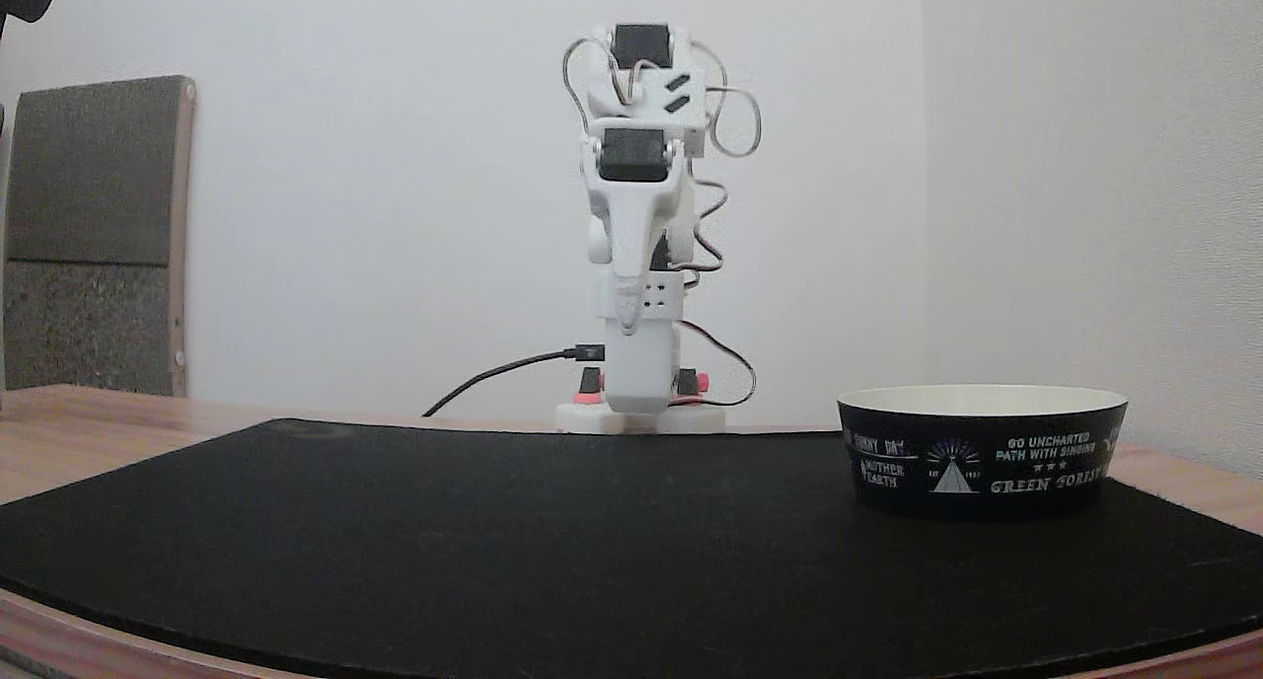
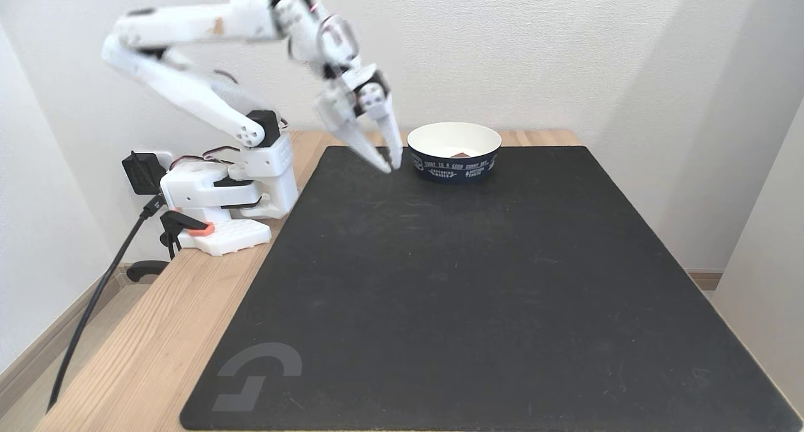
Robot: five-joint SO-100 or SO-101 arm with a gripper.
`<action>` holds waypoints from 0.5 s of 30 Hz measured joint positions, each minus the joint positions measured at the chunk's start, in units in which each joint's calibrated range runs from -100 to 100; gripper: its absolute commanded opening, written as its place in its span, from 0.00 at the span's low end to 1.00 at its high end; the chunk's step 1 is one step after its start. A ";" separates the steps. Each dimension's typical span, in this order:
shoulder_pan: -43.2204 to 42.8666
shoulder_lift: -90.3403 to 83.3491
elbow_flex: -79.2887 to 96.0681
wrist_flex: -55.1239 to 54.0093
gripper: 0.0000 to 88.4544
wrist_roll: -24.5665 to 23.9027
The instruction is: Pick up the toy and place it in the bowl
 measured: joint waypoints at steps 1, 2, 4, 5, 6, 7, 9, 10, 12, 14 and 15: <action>0.00 -5.58 5.95 -1.86 0.05 0.00; 0.00 -7.24 7.65 -2.36 0.05 0.00; -0.33 -11.16 12.19 -4.39 0.05 0.00; -1.33 -12.99 14.83 -4.90 0.05 -0.21; -3.25 -16.15 18.80 -5.40 0.05 0.00; -3.41 -17.32 19.74 -5.57 0.05 0.00; -4.83 -21.48 22.86 -5.74 0.05 -0.10; -5.49 -24.48 24.28 -5.74 0.05 0.00; -5.33 -32.22 27.49 -5.66 0.05 -0.21; -5.49 -37.22 31.74 -5.66 0.04 0.00; -4.91 -42.55 37.03 -5.15 0.04 -0.21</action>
